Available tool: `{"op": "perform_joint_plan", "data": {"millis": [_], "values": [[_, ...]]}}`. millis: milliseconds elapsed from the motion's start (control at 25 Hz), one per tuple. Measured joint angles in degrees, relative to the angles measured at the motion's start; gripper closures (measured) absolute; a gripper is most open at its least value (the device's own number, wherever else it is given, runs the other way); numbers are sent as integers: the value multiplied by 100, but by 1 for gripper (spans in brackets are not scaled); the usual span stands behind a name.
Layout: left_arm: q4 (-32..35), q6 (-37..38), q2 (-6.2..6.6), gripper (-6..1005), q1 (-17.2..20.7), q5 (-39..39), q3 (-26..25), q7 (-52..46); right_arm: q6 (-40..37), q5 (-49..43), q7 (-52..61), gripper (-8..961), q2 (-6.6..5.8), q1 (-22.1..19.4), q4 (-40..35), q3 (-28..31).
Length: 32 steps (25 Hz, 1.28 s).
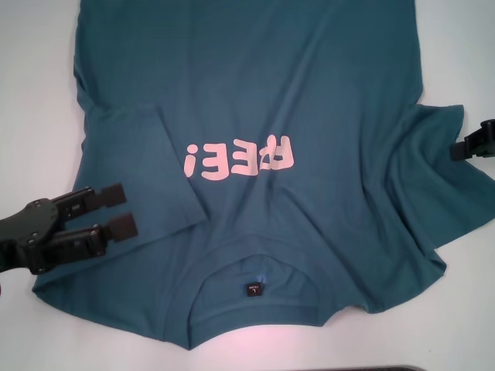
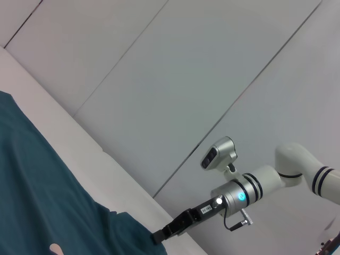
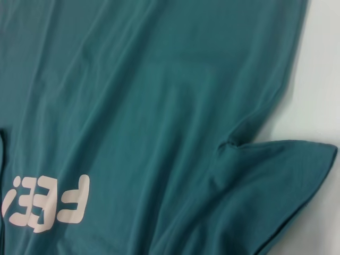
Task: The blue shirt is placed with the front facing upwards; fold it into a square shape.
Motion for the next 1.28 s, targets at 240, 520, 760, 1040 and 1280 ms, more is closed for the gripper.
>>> {"op": "perform_joint_plan", "data": {"millis": [240,520,760,1040,1280], "values": [[0,0,8,58,0,0,0,0,-140,-21,44,946,-62,-20,-92,17],[0,0,13,65,10,0,-57,-55,-505,-1,293,945,-156,-98,-675,446],[-12,0,14,68,25,0,-79,-103,-553,0,338,944,-151,1,-685,550],[-30,6,23,69,40,0,-89,-140,-448,-7,616,943,-172,-1,-854,648],[-34,10,17,66,34,0,-90,-141,-513,28,657,942,-145,16,-874,769]]}}
